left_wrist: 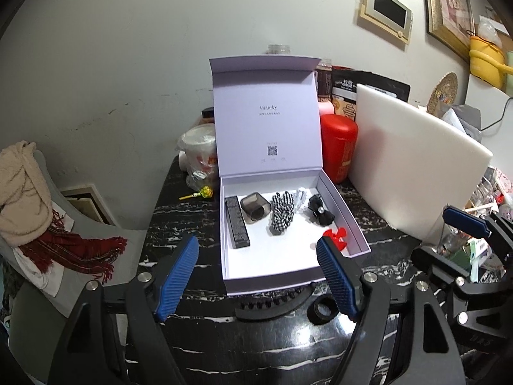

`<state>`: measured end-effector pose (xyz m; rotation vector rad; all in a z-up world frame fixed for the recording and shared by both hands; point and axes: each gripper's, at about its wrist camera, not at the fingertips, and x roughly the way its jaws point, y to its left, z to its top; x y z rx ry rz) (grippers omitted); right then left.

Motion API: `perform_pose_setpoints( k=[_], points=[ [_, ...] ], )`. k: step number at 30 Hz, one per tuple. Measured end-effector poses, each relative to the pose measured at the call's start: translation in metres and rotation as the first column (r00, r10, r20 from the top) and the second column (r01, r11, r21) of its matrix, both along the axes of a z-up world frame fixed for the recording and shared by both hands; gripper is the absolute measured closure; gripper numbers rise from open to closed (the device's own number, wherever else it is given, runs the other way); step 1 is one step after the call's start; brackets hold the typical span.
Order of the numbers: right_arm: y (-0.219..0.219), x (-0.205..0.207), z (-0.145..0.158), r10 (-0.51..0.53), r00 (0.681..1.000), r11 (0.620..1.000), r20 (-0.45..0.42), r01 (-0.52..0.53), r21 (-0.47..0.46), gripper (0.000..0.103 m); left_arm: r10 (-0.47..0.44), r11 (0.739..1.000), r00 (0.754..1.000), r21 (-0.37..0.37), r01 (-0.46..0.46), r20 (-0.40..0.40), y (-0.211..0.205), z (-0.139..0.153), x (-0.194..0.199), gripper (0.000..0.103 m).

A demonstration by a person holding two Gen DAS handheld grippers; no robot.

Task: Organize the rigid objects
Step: 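Withdraw both tools from the gift box back over the table, then grasp the black hair claw with the left tool while the right grasps the black strap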

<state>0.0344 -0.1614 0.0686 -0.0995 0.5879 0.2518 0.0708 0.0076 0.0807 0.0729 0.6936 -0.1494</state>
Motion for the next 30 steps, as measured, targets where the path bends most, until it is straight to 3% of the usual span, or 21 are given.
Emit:
perform_pose_setpoints(
  k=[15,24,30],
  points=[
    [0.012,-0.007,-0.052,0.042,0.997,0.997,-0.066,-0.038,0.06,0.029,-0.109,0.994,0.991,-0.031,0.107,-0.078,0.006,-0.045,-0.008,0.027],
    [0.012,0.007,-0.089,0.049,0.987,0.995,-0.156,-0.034,0.095,0.029,-0.146,0.989,0.983,-0.053,0.141,-0.112,0.013,-0.074,0.002,0.027],
    [0.022,0.019,-0.107,0.066,0.977,0.996,-0.205,-0.053,0.07,0.029,-0.17,0.985,0.973,-0.06,0.162,-0.158,0.015,-0.097,0.014,0.027]
  ],
)
